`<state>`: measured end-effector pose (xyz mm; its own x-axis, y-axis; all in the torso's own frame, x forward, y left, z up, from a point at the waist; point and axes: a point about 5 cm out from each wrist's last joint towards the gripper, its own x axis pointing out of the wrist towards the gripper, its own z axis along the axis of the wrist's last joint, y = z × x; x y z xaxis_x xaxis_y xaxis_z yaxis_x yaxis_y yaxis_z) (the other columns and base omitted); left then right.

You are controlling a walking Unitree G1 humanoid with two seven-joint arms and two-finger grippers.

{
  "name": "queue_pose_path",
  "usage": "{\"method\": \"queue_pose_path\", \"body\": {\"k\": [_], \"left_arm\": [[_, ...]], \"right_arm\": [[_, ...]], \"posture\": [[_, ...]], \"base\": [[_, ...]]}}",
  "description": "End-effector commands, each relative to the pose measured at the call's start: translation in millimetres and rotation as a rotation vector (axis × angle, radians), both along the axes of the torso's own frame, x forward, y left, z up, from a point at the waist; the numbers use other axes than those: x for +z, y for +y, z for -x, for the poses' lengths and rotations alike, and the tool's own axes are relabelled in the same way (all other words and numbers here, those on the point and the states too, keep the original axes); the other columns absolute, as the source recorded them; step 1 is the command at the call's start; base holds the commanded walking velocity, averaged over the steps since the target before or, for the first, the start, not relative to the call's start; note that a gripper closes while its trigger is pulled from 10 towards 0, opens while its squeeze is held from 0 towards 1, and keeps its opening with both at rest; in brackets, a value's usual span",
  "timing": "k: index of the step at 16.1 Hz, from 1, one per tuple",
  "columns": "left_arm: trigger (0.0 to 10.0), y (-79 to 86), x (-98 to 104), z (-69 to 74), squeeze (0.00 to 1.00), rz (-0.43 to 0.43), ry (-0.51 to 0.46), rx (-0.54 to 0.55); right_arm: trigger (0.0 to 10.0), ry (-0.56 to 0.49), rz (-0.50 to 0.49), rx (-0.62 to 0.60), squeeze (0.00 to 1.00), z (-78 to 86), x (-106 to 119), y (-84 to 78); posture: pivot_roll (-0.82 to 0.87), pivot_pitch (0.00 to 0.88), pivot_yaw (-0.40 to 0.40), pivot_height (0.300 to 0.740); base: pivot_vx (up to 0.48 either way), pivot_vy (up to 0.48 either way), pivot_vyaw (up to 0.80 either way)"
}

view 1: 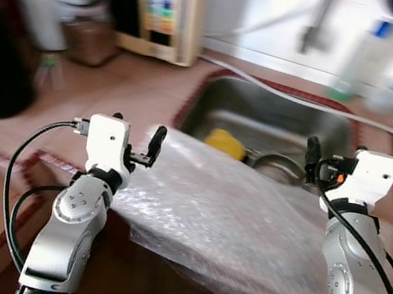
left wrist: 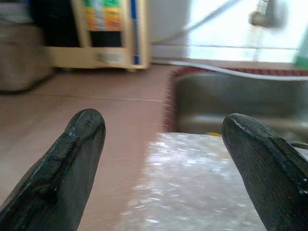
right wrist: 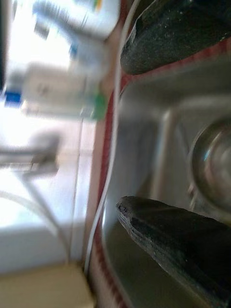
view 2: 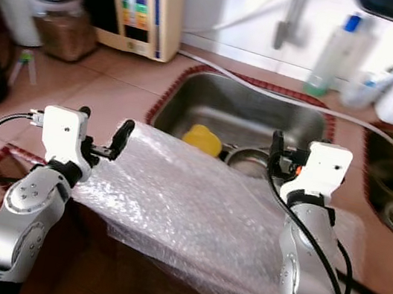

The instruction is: Kitchen organization

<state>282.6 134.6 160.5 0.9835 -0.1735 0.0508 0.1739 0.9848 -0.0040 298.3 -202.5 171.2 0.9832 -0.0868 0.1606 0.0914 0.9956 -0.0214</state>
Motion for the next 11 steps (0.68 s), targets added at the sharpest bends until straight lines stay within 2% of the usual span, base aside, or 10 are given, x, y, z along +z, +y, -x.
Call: {"method": "queue_pose_path", "body": {"k": [1,2,4,5,7,9,10,11], "left_arm": [[10.0,-0.4,3.6,-3.8,0.00,0.013,0.010,0.018],[10.0,-2.2,7.4,-5.1,0.00,0.025,0.008,0.016],[10.0,-5.8,10.9,-5.8,0.00,0.007,-0.005,0.004],[10.0,-6.9,10.7,-5.7,0.00,0.006,-0.002,-0.002],[10.0,-8.1,11.8,-7.9,0.00,0.016,0.002,0.006],[10.0,-10.4,12.7,-9.5,0.00,0.041,0.012,0.010],[10.0,-11.6,13.2,-9.8,0.00,0.030,0.010,0.009],[10.0,-11.6,13.6,-9.9,0.00,0.007,0.002,0.009]], "right_arm": [[10.0,-0.007,-0.005,-0.002,0.83,-0.8,5.3,0.0],[10.0,-0.007,-0.015,-0.003,0.82,-1.7,5.5,0.3],[10.0,-0.008,-0.029,-0.006,0.69,-4.6,6.3,1.3],[10.0,-0.009,-0.034,-0.006,0.65,-5.4,6.6,1.5],[10.0,-0.011,-0.042,0.006,0.38,-6.5,7.5,4.9],[10.0,-0.014,-0.047,0.008,0.33,-6.1,7.8,5.6],[10.0,-0.014,-0.049,0.007,0.23,-5.9,7.8,5.2],[10.0,-0.013,-0.049,0.005,0.23,-5.6,7.6,4.7]], "posture": [[-0.05,0.073,0.050,0.740],[-0.05,0.075,0.049,0.740],[-0.04,0.078,0.047,0.740],[-0.04,0.078,0.046,0.740],[-0.04,0.078,0.045,0.740],[-0.04,0.079,0.045,0.740],[-0.04,0.080,0.047,0.740],[-0.04,0.081,0.048,0.740]], "base": [[0.000,0.000,-0.80],[0.000,0.000,-0.80],[0.000,0.000,0.00],[0.000,0.000,0.00],[0.000,0.000,0.00],[0.000,0.000,0.00],[0.000,0.000,0.00],[0.000,0.000,0.00]]}}
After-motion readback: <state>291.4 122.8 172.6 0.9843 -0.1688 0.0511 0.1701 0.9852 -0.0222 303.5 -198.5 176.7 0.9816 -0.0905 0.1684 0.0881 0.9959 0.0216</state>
